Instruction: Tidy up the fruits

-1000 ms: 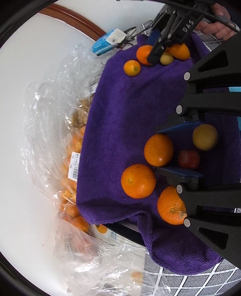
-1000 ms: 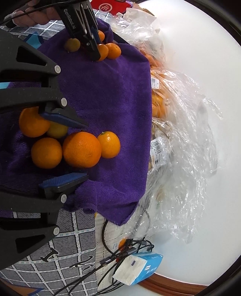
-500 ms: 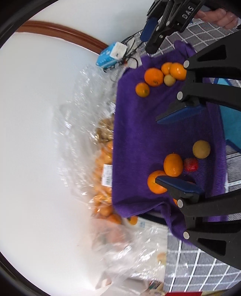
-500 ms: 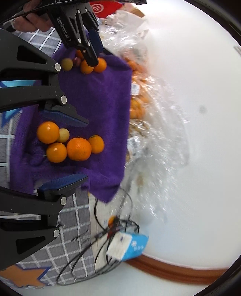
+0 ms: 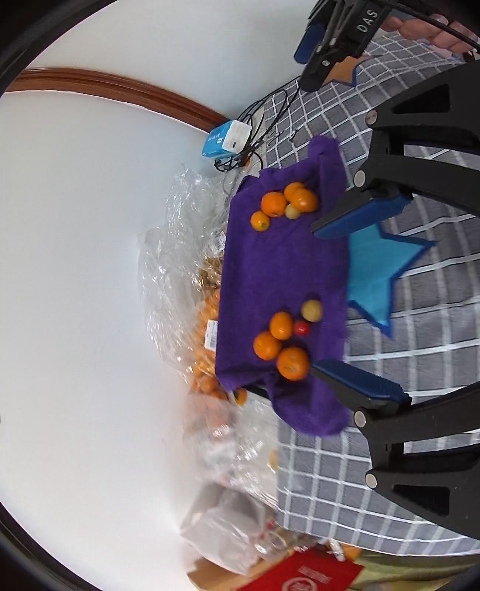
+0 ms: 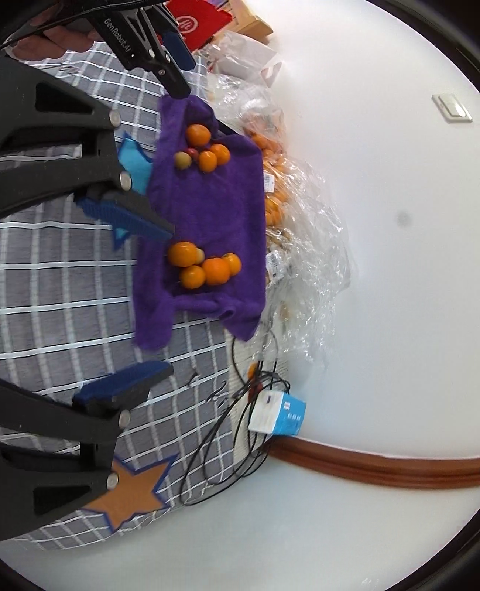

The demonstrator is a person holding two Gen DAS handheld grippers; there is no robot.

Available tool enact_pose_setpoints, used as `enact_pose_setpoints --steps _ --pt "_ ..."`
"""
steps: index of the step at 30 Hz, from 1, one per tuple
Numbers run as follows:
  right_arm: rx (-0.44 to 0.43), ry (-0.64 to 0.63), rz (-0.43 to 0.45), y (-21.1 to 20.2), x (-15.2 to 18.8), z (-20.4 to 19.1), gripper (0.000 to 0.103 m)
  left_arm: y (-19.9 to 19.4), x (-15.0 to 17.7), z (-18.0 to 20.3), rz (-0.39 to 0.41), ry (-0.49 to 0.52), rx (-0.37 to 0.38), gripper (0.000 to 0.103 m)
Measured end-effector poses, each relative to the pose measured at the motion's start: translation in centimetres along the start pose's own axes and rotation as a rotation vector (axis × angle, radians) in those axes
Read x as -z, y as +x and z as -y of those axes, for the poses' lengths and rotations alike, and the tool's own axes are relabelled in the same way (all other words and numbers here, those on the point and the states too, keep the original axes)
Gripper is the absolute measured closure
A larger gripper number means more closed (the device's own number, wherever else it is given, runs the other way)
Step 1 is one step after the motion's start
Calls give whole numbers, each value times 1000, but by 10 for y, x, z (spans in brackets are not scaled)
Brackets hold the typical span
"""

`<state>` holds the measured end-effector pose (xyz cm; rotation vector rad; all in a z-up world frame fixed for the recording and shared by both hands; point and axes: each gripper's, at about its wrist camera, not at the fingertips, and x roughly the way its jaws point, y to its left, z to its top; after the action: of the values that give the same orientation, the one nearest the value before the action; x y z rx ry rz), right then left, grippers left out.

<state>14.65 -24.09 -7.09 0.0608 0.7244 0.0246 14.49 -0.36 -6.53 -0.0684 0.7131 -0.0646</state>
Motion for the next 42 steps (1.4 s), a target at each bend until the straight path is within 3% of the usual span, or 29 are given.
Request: enact_pose_setpoints --steps 3,6,9,12,19,42 --pt "3 -18 34 -22 16 1 19 -24 12 -1 22 -11 -7 34" --pt "4 -20 49 -40 31 3 17 -46 21 -1 33 -17 -12 31" --pt "-5 -3 79 -59 42 7 7 -64 30 4 51 -2 -19 27" --pt "4 13 101 -72 52 11 3 -79 37 7 71 10 -50 18" --pt "20 31 125 -92 64 21 3 -102 47 15 104 8 -62 11" --pt "27 11 129 -99 71 19 3 -108 54 19 90 13 -59 10"
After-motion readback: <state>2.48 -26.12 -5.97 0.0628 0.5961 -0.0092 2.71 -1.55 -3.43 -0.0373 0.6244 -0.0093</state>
